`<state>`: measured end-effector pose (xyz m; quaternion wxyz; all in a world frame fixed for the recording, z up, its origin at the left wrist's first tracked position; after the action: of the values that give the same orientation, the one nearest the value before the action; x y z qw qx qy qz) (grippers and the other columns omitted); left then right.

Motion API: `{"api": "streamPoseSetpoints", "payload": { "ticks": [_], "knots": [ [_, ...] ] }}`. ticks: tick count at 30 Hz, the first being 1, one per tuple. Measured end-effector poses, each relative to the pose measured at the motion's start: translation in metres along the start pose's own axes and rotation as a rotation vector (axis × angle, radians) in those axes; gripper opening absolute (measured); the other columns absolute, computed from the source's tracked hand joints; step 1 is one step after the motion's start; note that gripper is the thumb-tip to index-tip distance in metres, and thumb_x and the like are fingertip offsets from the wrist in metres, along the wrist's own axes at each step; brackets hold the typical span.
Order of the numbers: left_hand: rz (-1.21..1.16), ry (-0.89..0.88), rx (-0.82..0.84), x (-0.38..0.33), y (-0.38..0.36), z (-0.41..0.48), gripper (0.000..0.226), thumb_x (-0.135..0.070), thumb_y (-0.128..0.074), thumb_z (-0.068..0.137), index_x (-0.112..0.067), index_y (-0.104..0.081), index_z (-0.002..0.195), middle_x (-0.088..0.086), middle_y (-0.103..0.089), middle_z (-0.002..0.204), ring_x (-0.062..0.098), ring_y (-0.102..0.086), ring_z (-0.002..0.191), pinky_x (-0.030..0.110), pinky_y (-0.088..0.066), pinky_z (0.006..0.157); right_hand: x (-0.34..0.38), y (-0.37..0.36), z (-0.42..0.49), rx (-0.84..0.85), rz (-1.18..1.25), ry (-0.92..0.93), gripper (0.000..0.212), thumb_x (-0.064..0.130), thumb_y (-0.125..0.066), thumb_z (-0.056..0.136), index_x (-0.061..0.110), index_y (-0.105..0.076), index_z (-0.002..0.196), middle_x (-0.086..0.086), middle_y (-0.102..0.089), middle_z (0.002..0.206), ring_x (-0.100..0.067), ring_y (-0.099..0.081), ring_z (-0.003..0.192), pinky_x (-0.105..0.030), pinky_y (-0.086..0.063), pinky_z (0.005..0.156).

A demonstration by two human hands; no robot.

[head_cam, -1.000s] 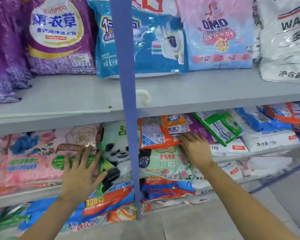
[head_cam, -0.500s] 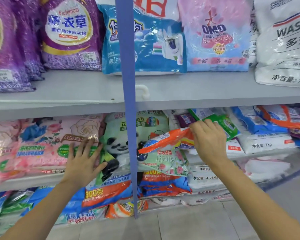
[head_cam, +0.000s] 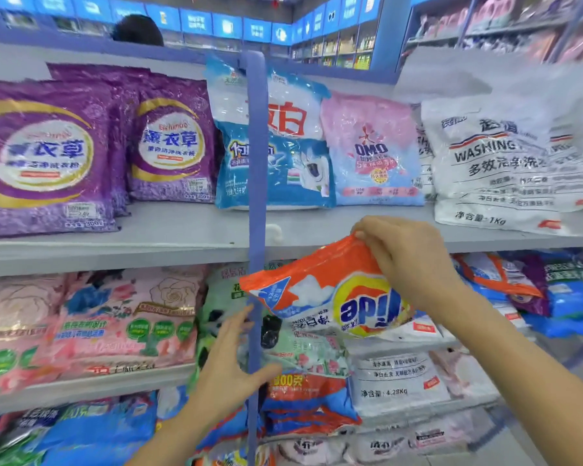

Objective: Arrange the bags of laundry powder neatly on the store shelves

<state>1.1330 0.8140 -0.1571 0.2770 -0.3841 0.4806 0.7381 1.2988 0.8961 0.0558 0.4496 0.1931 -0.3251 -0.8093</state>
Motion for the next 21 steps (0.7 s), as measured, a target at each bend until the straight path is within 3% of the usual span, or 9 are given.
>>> {"api": "streamPoseSetpoints", "payload": {
  "ticks": [3,5,7,9,11,15,17,21],
  "knots": [
    [-0.073,-0.016,-0.045,-0.040,0.017,0.002,0.103,-0.088,-0.060,0.037,-0.060,-0.011,0.124,-0.038,-0.021,0.134,-0.007,-0.033,0.123,0.021,-0.030,0.103,0.016,0.026,0.021,-0.014,0.120,0.003,0.043,0.038,-0.031,0.088,0.013,-0.065,0.082,0.002,-0.057,0.059,-0.023,-0.053,0.056,-0.032,-0.042,0.052],
    [-0.176,-0.025,-0.034,-0.064,0.027,0.004,0.097,-0.072,-0.075,0.041,-0.054,-0.025,0.122,-0.035,-0.037,0.131,-0.016,-0.042,0.114,0.009,-0.037,0.093,0.026,0.033,0.036,0.014,0.213,0.027,0.040,0.041,-0.032,0.089,0.018,-0.062,0.077,0.004,-0.050,0.056,-0.018,-0.047,0.056,-0.034,-0.039,0.054],
    [-0.261,-0.060,-0.046,-0.086,0.039,0.006,0.074,-0.059,-0.082,0.049,-0.040,-0.049,0.112,-0.030,-0.065,0.104,-0.014,-0.058,0.097,0.007,-0.045,0.076,0.034,0.038,0.049,0.037,0.309,0.047,0.032,0.041,-0.033,0.089,0.027,-0.052,0.067,0.005,-0.046,0.054,-0.016,-0.044,0.055,-0.036,-0.038,0.057],
    [-0.374,-0.054,-0.094,-0.101,0.054,0.005,0.042,-0.030,-0.079,0.066,-0.026,-0.058,0.102,-0.034,-0.067,0.081,-0.014,-0.063,0.080,0.004,-0.046,0.066,0.039,0.046,0.060,0.017,0.286,0.074,0.039,0.044,-0.031,0.088,0.020,-0.052,0.067,0.004,-0.047,0.054,-0.016,-0.045,0.055,-0.032,-0.033,0.054],
    [-0.460,-0.008,-0.153,-0.104,0.068,0.004,0.025,-0.004,-0.068,0.079,-0.023,-0.059,0.092,-0.032,-0.067,0.067,-0.013,-0.063,0.068,0.003,-0.045,0.058,0.038,0.054,0.069,-0.044,0.070,0.108,0.048,0.045,-0.028,0.086,0.010,-0.058,0.073,-0.005,-0.057,0.056,-0.026,-0.053,0.055,-0.029,-0.031,0.052],
    [-0.516,0.037,-0.203,-0.104,0.088,0.008,0.014,-0.005,-0.062,0.084,-0.019,-0.062,0.086,-0.021,-0.070,0.064,-0.006,-0.065,0.060,0.007,-0.046,0.052,0.034,0.049,0.074,-0.138,-0.203,0.240,0.039,0.036,-0.038,0.086,0.011,-0.060,0.067,-0.001,-0.058,0.048,-0.022,-0.055,0.037,-0.022,-0.035,0.041],
    [-0.508,0.032,-0.212,-0.107,0.093,0.010,0.011,-0.006,-0.061,0.085,-0.018,-0.062,0.085,-0.018,-0.070,0.063,-0.004,-0.065,0.058,0.009,-0.046,0.051,0.028,0.041,0.072,-0.178,-0.222,0.257,0.035,0.033,-0.042,0.086,0.012,-0.059,0.063,0.001,-0.056,0.045,-0.019,-0.051,0.033,-0.019,-0.032,0.040],
    [-0.503,0.042,-0.208,-0.109,0.098,0.011,0.013,-0.006,-0.062,0.084,-0.019,-0.066,0.085,-0.011,-0.073,0.069,0.003,-0.068,0.063,0.014,-0.049,0.054,0.010,0.030,0.064,-0.231,-0.159,0.156,0.039,0.037,-0.040,0.088,0.013,-0.062,0.067,-0.001,-0.061,0.050,-0.023,-0.056,0.039,-0.025,-0.039,0.040]
  ]
}}
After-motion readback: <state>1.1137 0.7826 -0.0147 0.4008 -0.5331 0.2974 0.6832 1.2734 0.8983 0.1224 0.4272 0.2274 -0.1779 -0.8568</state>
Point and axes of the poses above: each hand's wrist, its own z-axis towards the middle knuckle, its own y-axis out of the back of the hand, x = y × z, the point moved 10 cm from there along z, towards the middle knuckle
